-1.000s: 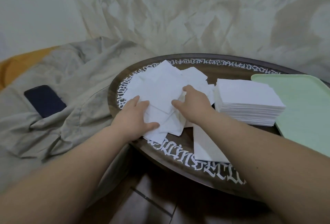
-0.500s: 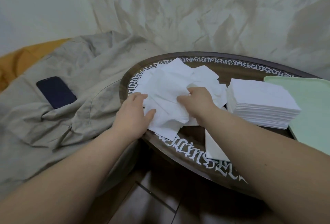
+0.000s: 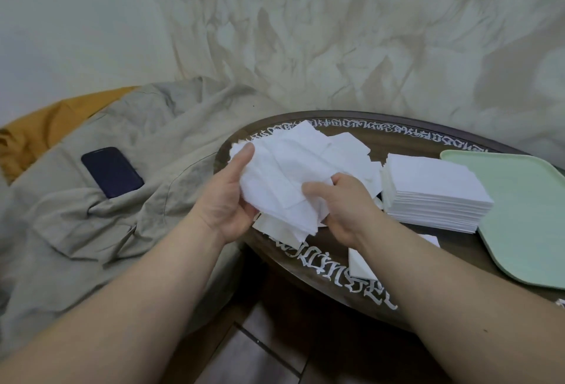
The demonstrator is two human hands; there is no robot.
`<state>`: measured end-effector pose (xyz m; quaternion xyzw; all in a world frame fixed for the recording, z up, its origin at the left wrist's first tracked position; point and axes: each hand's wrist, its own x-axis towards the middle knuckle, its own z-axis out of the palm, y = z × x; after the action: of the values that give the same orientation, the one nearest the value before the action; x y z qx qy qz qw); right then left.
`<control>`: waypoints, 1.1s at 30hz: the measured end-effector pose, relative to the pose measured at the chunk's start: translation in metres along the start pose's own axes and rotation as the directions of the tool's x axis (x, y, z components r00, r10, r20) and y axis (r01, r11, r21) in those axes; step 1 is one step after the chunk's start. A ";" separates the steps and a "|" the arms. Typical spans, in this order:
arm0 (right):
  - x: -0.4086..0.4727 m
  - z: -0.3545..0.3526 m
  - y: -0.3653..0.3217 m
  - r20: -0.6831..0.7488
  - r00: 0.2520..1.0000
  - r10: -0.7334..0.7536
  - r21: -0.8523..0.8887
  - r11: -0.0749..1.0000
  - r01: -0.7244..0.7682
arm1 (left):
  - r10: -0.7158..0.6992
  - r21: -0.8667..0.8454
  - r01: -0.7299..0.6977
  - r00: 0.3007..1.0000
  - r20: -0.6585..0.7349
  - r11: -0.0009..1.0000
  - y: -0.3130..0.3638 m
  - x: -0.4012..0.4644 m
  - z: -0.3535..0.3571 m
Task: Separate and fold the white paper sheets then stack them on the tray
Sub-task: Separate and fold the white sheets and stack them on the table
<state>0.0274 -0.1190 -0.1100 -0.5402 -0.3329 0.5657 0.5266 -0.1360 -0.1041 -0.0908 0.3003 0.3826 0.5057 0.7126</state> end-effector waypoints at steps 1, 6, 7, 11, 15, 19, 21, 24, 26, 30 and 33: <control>-0.002 -0.001 0.001 -0.027 1.000 -0.009 0.041 0.999 0.010 | 0.022 -0.063 -0.020 0.999 0.031 0.998 -0.002 -0.005 0.003; -0.014 0.003 -0.002 -0.099 0.993 -0.060 0.169 0.983 0.076 | 0.053 -0.090 -0.044 0.993 0.101 0.995 -0.024 -0.029 0.020; -0.019 0.003 -0.002 -0.060 0.995 -0.074 0.123 0.989 0.081 | 0.055 -0.087 -0.047 0.994 0.096 0.995 -0.027 -0.030 0.025; -0.046 -0.004 0.001 0.105 0.992 -0.063 -0.147 0.986 0.078 | 0.005 -0.061 -0.008 0.998 -0.059 0.998 -0.026 -0.029 0.035; -0.063 -0.021 -0.006 0.083 0.994 -0.077 -0.005 0.997 0.078 | 0.059 -0.046 -0.062 0.996 -0.064 0.997 -0.028 -0.035 0.036; -0.071 -0.047 -0.017 -0.104 0.991 -0.082 0.231 0.967 0.104 | 0.122 0.050 -0.119 0.990 -0.067 0.992 -0.036 -0.052 0.042; -0.075 -0.057 -0.015 -0.122 0.986 -0.112 0.201 0.970 0.135 | 0.153 0.081 -0.149 0.987 -0.046 0.986 -0.044 -0.058 0.043; -0.078 -0.072 -0.012 -0.134 0.978 -0.162 0.072 0.982 0.173 | 0.141 0.069 -0.139 0.990 -0.025 0.988 -0.053 -0.063 0.044; -0.074 -0.082 -0.014 -0.147 0.970 -0.192 0.059 0.977 0.203 | 0.127 0.079 -0.124 0.992 -0.027 0.989 -0.055 -0.061 0.044; -0.068 -0.091 -0.017 -0.178 0.961 -0.213 0.082 0.970 0.230 | 0.133 0.117 -0.128 0.991 -0.033 0.985 -0.055 -0.052 0.048; -0.065 -0.092 -0.015 -0.284 0.919 -0.273 0.023 0.957 0.291 | 0.159 0.138 -0.148 0.985 -0.072 0.979 -0.058 -0.047 0.049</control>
<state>0.1107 -0.1958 -0.0969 -0.5432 -0.3115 0.4133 0.6611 -0.0752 -0.1686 -0.1015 0.3542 0.4200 0.5447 0.6337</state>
